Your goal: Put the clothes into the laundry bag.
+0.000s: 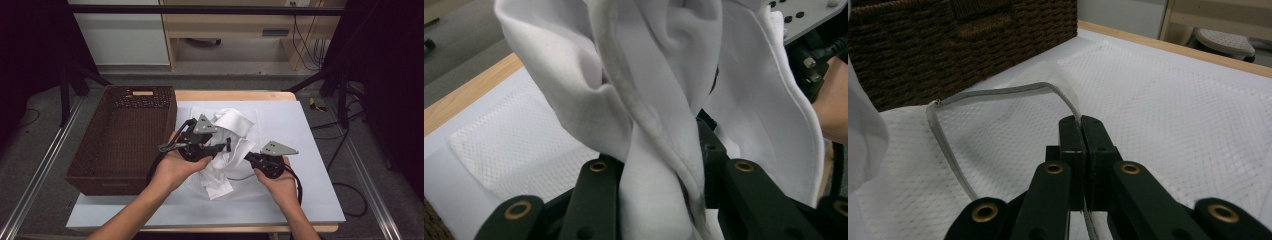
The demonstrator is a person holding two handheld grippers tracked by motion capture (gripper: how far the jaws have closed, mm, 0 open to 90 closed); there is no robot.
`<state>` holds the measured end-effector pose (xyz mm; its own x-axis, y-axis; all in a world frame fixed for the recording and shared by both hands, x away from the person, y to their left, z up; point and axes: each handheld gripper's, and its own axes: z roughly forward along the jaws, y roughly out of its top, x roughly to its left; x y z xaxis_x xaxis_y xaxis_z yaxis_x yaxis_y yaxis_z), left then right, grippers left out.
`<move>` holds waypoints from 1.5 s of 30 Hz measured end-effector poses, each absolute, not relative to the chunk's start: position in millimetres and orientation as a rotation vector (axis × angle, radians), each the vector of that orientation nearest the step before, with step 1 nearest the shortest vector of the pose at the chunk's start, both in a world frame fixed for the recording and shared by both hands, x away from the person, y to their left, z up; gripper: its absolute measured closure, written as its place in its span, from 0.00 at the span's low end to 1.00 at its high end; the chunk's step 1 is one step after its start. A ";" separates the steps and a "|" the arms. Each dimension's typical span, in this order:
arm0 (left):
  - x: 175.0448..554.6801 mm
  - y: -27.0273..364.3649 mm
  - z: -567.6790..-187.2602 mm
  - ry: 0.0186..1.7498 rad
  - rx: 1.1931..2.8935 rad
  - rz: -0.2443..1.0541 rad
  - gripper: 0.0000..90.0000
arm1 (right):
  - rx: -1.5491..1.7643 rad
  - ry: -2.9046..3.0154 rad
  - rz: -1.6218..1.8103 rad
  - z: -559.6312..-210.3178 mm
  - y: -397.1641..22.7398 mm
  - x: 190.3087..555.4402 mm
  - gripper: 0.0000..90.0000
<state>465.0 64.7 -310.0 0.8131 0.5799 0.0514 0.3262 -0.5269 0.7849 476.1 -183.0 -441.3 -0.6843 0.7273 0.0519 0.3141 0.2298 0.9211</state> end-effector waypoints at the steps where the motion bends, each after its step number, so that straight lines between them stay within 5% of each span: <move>1: 464.1 62.9 -313.8 0.662 2.162 0.394 0.77 | 0.959 2.117 1.442 -441.1 -183.1 475.9 0.99; 29: 444.6 81.3 -336.0 0.599 2.120 0.403 0.77 | 0.956 2.134 1.353 -423.4 -176.3 478.5 0.99; 45: 429.7 82.3 -335.3 0.535 2.211 0.291 0.77 | 0.978 2.103 1.376 -411.5 -174.8 485.7 0.99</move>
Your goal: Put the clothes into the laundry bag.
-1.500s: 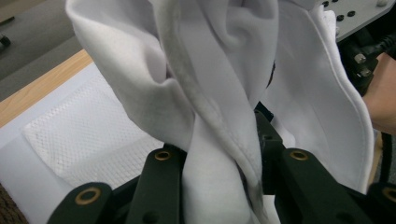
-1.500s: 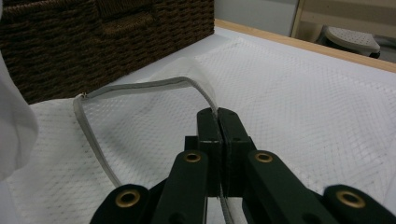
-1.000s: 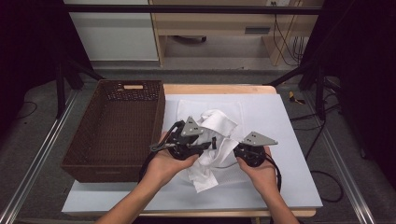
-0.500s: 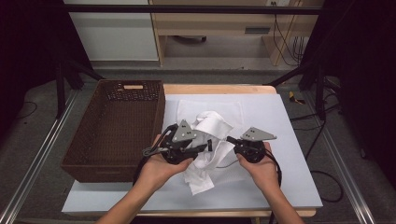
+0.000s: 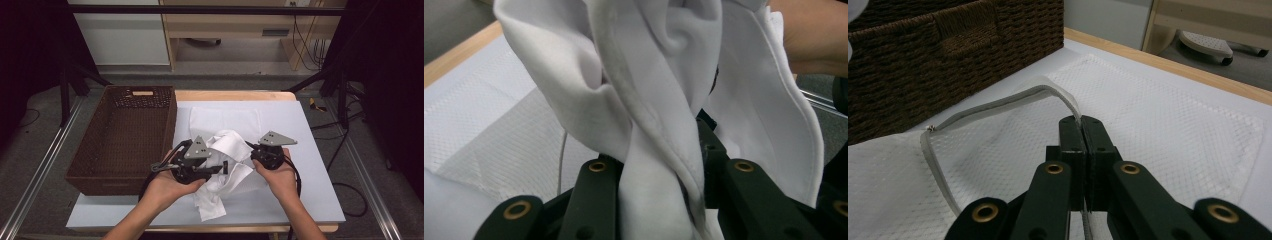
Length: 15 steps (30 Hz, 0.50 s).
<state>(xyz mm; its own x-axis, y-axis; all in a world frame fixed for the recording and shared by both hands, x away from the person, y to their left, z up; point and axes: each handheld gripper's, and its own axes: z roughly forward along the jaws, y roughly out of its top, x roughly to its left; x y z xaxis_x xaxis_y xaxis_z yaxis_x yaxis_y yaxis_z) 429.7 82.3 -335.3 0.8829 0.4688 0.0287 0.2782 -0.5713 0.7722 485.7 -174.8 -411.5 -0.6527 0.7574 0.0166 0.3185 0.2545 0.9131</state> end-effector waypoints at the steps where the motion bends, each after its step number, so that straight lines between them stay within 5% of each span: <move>1: 429.7 82.3 -335.3 0.535 2.211 0.291 0.77 | 0.978 2.103 1.376 -411.5 -174.8 485.7 0.99; 15: 430.7 85.9 -357.5 0.549 2.290 0.224 0.77 | 0.951 2.116 1.364 -402.7 -167.5 486.8 0.99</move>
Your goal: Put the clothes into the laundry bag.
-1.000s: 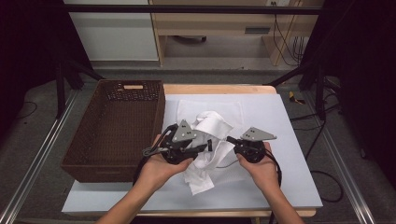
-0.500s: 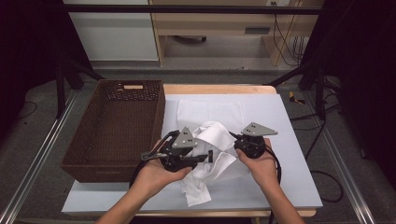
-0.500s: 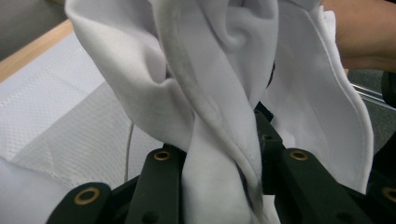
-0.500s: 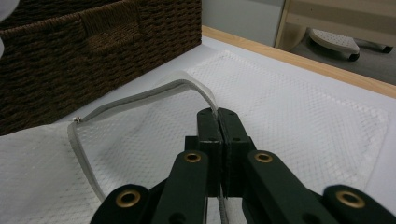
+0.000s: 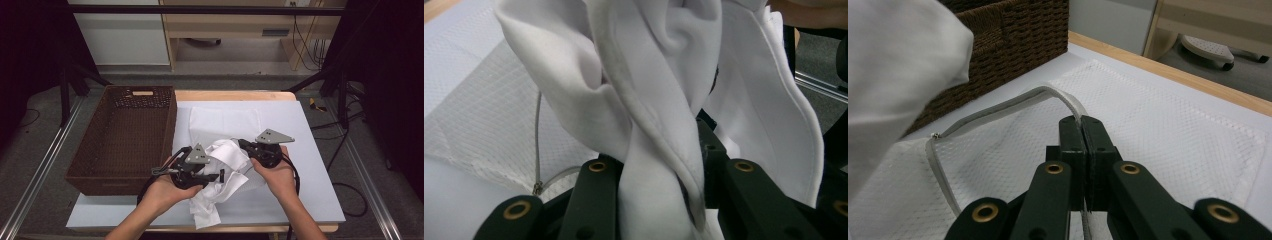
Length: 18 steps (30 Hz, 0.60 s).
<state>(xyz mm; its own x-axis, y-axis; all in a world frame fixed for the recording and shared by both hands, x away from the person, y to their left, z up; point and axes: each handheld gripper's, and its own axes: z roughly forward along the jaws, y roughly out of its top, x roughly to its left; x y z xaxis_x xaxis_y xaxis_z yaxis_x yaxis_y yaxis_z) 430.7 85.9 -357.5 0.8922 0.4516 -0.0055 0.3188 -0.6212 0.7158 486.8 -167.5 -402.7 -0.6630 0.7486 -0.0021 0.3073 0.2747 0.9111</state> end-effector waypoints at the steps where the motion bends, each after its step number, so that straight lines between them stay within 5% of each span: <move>1: 430.8 85.7 -358.6 0.551 2.290 0.219 0.77 | 0.949 2.118 1.362 -402.3 -167.2 486.7 0.99; 18: 436.1 85.1 -379.4 0.577 2.316 0.189 0.77 | 0.916 2.143 1.313 -401.7 -164.2 484.1 0.99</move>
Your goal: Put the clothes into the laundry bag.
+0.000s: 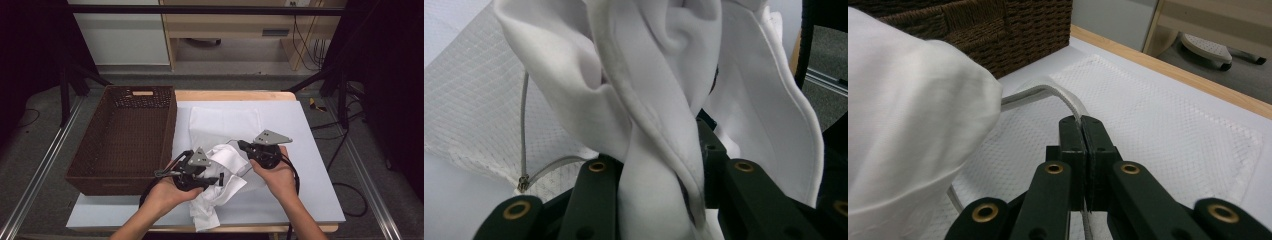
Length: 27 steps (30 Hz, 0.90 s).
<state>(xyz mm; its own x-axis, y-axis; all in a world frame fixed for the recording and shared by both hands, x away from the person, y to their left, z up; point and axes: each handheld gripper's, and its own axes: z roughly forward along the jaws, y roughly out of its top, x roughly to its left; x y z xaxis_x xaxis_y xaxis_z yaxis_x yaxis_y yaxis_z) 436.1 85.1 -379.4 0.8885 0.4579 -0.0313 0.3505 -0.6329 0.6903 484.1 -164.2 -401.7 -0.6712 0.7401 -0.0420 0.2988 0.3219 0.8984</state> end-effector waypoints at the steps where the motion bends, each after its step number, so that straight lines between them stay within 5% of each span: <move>1: 437.0 86.6 -382.0 0.588 2.321 0.189 0.77 | 0.913 2.146 1.301 -401.6 -163.6 483.4 0.99; 27: 461.9 56.5 -407.4 0.561 2.410 0.109 0.77 | 0.845 2.191 1.244 -395.5 -158.5 484.3 0.99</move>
<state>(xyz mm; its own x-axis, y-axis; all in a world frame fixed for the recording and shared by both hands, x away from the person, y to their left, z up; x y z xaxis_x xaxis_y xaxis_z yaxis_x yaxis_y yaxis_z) 461.9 56.5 -407.4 0.9048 0.4210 -0.0634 0.3669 -0.6954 0.6179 484.3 -158.5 -395.5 -0.6944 0.7122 -0.1029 0.2764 0.3959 0.8757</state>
